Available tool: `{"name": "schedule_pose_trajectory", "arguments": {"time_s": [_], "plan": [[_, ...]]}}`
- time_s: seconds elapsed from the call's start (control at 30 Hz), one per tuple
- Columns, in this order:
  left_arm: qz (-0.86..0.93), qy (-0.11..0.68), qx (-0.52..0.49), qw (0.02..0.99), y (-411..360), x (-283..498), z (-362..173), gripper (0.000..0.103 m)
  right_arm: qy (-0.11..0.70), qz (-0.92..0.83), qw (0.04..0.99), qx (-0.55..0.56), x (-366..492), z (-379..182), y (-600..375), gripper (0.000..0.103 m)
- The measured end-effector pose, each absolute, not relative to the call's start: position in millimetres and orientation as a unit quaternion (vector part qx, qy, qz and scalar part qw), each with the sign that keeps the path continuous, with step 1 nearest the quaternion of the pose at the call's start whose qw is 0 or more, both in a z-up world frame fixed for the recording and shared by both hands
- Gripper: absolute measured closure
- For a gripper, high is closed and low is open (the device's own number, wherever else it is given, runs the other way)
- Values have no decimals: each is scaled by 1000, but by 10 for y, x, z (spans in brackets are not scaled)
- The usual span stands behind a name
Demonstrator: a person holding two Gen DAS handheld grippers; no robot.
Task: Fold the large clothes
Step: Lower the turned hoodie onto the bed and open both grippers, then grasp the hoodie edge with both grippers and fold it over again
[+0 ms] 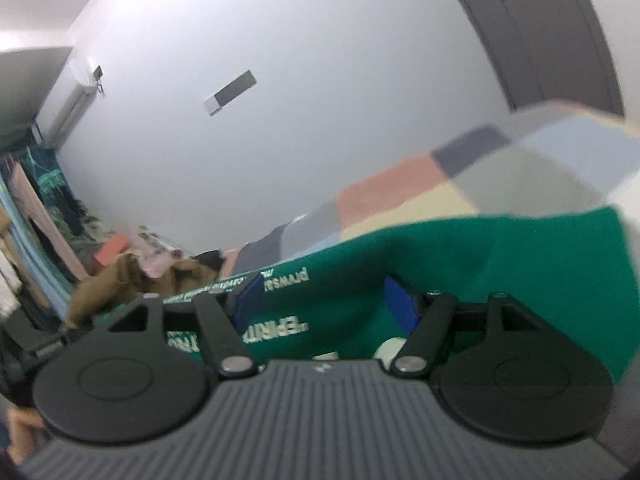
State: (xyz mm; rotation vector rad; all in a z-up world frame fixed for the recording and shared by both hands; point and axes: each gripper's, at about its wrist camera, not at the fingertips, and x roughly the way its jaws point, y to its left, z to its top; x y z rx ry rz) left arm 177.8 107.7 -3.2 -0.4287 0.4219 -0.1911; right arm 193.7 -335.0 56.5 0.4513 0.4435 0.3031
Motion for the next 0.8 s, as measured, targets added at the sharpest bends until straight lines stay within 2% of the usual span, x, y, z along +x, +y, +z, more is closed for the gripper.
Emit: {"name": "schedule_pose_trajectory", "arguments": {"time_s": [0.07, 0.3, 0.4, 0.6, 0.8], "plan": [[-87, 212, -198, 953, 1085, 1908, -140, 34, 220, 123, 946, 206, 2003, 525, -3366, 31], [-40, 294, -199, 934, 1232, 2403, -630, 34, 287, 100, 948, 93, 2566, 101, -3202, 32], [-42, 300, -220, 927, 1353, 2558, -776, 34, 309, 96, 945, 49, 2804, -128, -3080, 31], [-40, 295, -209, 932, 1326, 2619, -832, 35, 324, 92, 939, 70, 3074, -384, -3133, 30], [-38, 294, -239, 925, 1363, 2362, -595, 34, 321, 83, 940, 84, 2949, -277, -3108, 30]]}}
